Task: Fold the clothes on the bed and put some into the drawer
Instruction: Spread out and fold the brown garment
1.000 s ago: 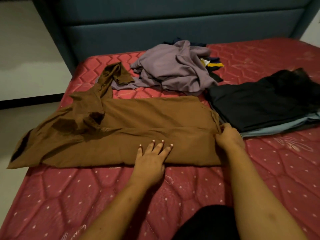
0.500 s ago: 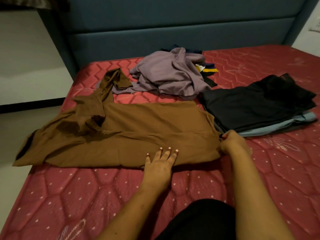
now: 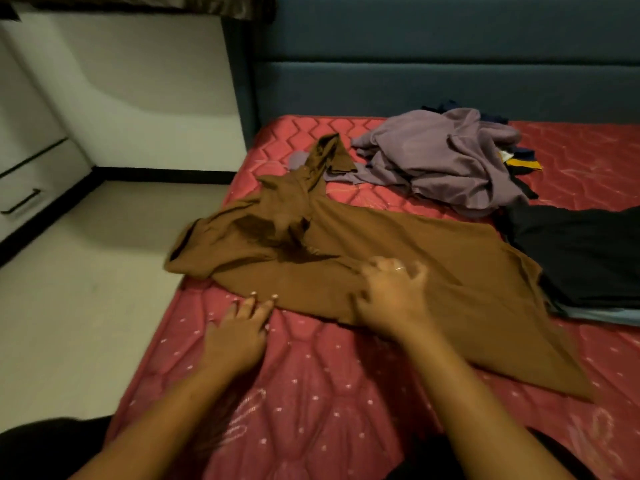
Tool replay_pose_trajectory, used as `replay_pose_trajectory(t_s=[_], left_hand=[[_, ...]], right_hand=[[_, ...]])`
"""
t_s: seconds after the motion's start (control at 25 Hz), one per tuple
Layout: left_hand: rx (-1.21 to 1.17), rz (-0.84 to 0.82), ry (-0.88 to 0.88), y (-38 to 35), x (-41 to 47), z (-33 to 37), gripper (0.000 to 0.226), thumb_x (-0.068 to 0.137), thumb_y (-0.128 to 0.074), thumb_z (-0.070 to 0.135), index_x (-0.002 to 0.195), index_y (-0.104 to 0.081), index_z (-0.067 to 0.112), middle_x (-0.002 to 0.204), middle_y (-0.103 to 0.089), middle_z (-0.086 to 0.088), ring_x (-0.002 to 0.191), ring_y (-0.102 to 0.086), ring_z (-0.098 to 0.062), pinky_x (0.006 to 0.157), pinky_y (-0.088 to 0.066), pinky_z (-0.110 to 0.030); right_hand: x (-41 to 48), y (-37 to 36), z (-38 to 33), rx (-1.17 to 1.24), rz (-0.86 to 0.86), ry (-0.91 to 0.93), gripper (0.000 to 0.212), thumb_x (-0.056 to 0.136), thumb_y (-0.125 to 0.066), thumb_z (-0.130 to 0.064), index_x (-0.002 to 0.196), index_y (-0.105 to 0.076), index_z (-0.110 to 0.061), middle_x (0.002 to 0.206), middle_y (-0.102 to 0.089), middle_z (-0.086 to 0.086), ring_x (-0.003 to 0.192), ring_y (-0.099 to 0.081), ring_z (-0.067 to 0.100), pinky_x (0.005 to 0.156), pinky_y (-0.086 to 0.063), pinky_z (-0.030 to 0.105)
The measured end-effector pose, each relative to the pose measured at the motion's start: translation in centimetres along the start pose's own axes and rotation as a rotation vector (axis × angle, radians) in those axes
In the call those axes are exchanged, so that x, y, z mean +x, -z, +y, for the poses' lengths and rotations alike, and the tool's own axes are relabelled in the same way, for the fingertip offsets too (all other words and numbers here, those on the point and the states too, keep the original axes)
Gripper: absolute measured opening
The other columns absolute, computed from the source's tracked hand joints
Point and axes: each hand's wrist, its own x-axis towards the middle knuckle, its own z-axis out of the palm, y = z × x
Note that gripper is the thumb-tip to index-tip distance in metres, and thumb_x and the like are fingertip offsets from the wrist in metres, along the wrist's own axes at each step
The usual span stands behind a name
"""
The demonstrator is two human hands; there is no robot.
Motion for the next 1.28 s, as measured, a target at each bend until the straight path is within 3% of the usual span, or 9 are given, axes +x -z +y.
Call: replay_pose_trajectory(t_s=[0.16,0.28,0.36,0.56,0.68,0.8,0.88,1.08,1.28], left_hand=[[-0.15,-0.06,0.088,0.5,-1.1,-11.1,0.08,0.084,-0.026,0.067,0.153,-0.011,0.031,0.16,-0.018,-0.002,0.144,-0.023,-0.027,0.113,-0.026,-0.044],[-0.609,0.174,0.153,1.9,1.6,-13.0,0.08,0.087,-0.053,0.047,0.152,-0.013,0.024,0.124,-0.062,-0.013,0.112,-0.059,-0.034,0.09,-0.043,-0.037],[-0.874,0.182,0.222,3.1,4.5,-14.6,0.078,0.086,-0.064,0.036,0.147,-0.015,0.034,0.102,-0.068,-0.013,0.092,-0.066,-0.034,0.079,-0.049,-0.038],[-1.372,0.071,0.242,3.8,8.2,-15.2,0.014,0.092,-0.063,0.022,0.106,-0.061,0.019,0.116,-0.066,-0.013,0.098,-0.065,-0.026,0.073,-0.056,-0.031],[-1.488,0.194,0.315,4.7,8.3,-15.1,0.02,0.098,-0.053,0.02,0.111,-0.063,0.009,0.116,-0.064,-0.012,0.094,-0.064,-0.027,0.057,-0.057,-0.023],[-1.303,0.373,0.342,5.7,7.2,-17.4,0.017,0.098,-0.052,0.026,0.102,-0.066,0.016,0.106,-0.067,-0.011,0.087,-0.066,-0.029,0.069,-0.059,-0.035],[-0.915,0.411,0.392,5.6,5.4,-19.0,0.023,0.097,-0.051,0.036,0.102,-0.067,0.021,0.101,-0.07,-0.009,0.085,-0.068,-0.031,0.082,-0.054,-0.039],[-0.437,0.4,0.537,4.1,1.3,-19.2,0.024,0.093,-0.052,0.017,0.117,-0.05,0.016,0.119,-0.054,-0.018,0.103,-0.053,-0.038,0.078,-0.044,-0.043],[-0.099,0.517,-0.146,2.4,0.2,-10.6,0.045,0.078,-0.055,0.025,0.122,-0.057,0.015,0.132,-0.055,-0.012,0.12,-0.05,-0.031,0.087,-0.046,-0.051]], right_hand=[[1.6,-6.5,-10.6,0.034,-0.268,0.32,0.079,0.088,-0.04,-0.065,0.153,-0.009,-0.033,0.161,-0.009,-0.004,0.148,-0.008,0.016,0.114,-0.002,0.056],[3.5,-10.2,-13.9,0.083,-0.161,0.248,0.087,0.075,-0.004,-0.073,0.153,-0.004,-0.034,0.162,-0.005,-0.004,0.149,-0.002,0.016,0.116,0.0,0.051],[5.1,-11.3,-16.2,0.074,-0.103,0.272,0.087,0.074,0.003,-0.068,0.153,-0.007,-0.032,0.162,-0.008,-0.003,0.149,-0.005,0.015,0.117,-0.001,0.048],[8.0,-12.2,-19.7,0.144,-0.057,0.333,0.064,0.094,-0.018,-0.046,0.154,-0.008,-0.026,0.16,-0.017,-0.002,0.148,-0.011,0.013,0.118,-0.006,0.041],[7.9,-11.5,-20.5,0.234,-0.055,0.354,0.071,0.093,-0.038,-0.01,0.154,-0.007,-0.024,0.159,-0.021,-0.001,0.146,-0.018,0.013,0.119,-0.009,0.033],[7.0,-9.7,-21.7,0.321,-0.17,0.451,0.085,0.083,-0.036,0.014,0.154,-0.008,-0.023,0.16,-0.016,0.003,0.147,-0.015,0.015,0.119,-0.007,0.027],[5.7,-8.8,-22.8,0.363,-0.278,0.519,0.09,0.079,-0.039,0.018,0.154,-0.009,-0.022,0.16,-0.015,0.004,0.147,-0.014,0.015,0.118,-0.006,0.027],[2.2,-9.0,-23.1,0.255,-0.341,0.658,0.08,0.085,-0.04,0.006,0.155,-0.01,-0.02,0.161,-0.014,0.002,0.148,-0.008,0.017,0.12,-0.006,0.037],[1.3,-9.3,-16.8,0.046,-0.152,0.59,0.065,0.089,-0.015,-0.032,0.151,-0.024,-0.019,0.155,-0.032,0.001,0.145,-0.025,0.018,0.117,-0.015,0.041]])
